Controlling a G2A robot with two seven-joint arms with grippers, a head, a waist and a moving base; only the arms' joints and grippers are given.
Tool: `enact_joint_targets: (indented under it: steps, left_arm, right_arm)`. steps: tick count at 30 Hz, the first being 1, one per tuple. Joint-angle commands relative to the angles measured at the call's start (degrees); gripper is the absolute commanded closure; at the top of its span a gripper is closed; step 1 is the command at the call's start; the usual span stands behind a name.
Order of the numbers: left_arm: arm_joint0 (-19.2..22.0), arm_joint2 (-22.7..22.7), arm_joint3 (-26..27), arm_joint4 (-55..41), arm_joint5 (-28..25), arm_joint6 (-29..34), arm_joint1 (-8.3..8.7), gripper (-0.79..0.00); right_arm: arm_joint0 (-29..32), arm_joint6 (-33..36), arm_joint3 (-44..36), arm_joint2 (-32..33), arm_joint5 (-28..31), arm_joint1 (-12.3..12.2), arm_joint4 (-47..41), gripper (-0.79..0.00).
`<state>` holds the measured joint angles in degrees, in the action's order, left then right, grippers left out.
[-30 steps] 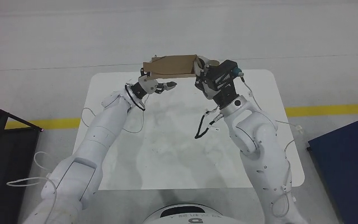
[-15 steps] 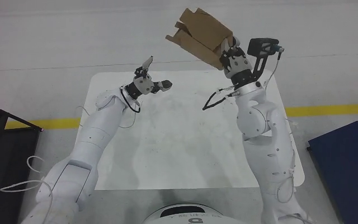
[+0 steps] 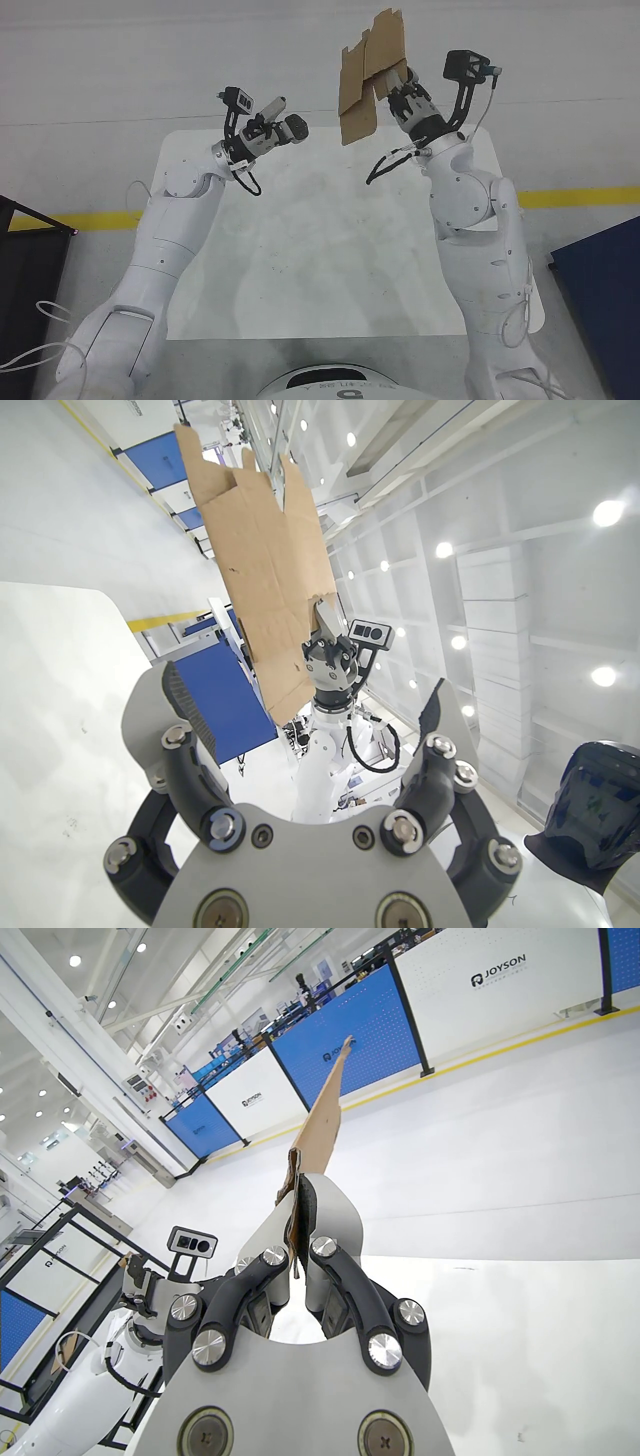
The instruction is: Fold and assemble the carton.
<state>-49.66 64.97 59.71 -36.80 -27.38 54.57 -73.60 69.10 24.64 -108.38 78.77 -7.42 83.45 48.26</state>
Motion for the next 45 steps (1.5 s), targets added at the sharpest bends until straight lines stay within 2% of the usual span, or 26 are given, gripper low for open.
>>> enact_joint_targets:
  steps: [1,8,18,30,34,40,45]
  left_arm:
    - [-0.4,-0.12,0.24,0.24,0.33,-0.53,-0.01,-0.785]
    - [-0.1,-1.22,-1.07,3.05,3.45,-3.4,-0.29,-0.785]
    - [2.2,-2.26,-4.28,1.76,0.67,-4.09,-1.35,-0.785]
    - [1.63,-0.11,-5.15,-2.05,-0.74,-1.98,-1.4,-0.785]
    - [1.47,0.41,-5.23,-2.7,-0.79,-1.53,-1.41,-0.785]
    - [1.47,0.67,-5.89,-3.21,-0.12,-1.45,-1.54,-0.785]
    - [1.72,0.64,-6.56,-3.4,0.09,-1.23,-1.74,-0.785]
  right_arm:
    - [0.0,0.0,0.0,0.0,0.0,0.0,-0.05,0.0]
    - [0.65,0.91,-0.36,-5.4,4.45,-0.08,3.05,0.0]
    - [0.37,3.46,-1.43,-10.05,5.07,-0.11,5.56,0.0]
    - [-1.2,9.92,2.04,-14.98,5.48,-0.79,23.27,0.0]
    - [-1.32,9.79,2.23,-15.43,4.13,-0.81,26.17,0.0]
    - [-1.52,8.25,3.22,-16.91,2.71,-0.95,35.51,0.0]
    - [-1.24,7.25,3.12,-17.65,2.95,-0.75,35.25,0.0]
